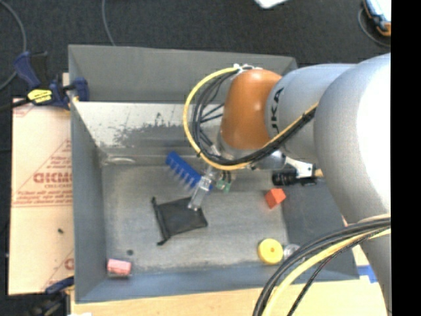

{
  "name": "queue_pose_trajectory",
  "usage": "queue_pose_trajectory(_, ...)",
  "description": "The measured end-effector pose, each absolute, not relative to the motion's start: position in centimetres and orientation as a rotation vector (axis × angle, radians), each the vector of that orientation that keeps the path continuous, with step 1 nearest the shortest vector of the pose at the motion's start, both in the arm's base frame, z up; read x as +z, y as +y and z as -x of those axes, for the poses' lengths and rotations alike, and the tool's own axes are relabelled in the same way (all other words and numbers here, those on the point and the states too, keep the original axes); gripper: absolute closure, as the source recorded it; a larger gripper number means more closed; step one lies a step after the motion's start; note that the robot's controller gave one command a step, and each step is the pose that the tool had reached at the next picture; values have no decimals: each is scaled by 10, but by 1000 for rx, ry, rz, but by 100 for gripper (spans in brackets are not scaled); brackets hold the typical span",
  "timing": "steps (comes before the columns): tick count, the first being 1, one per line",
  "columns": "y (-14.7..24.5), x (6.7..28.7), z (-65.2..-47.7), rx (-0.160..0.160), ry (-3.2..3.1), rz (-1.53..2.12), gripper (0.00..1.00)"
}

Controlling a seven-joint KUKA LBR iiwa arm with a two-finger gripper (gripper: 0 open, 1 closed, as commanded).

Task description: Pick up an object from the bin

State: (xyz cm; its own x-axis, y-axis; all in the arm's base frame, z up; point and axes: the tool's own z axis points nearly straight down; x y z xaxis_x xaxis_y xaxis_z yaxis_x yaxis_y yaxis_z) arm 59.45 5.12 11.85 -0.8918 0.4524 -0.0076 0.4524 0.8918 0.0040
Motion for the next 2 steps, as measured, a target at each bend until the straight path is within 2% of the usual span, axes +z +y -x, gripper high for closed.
queue_pose_trajectory(1,60,101,-621,2,3107,-422,0)
queue_pose_trajectory(2,81,70,-579,5,2984,-953,0)
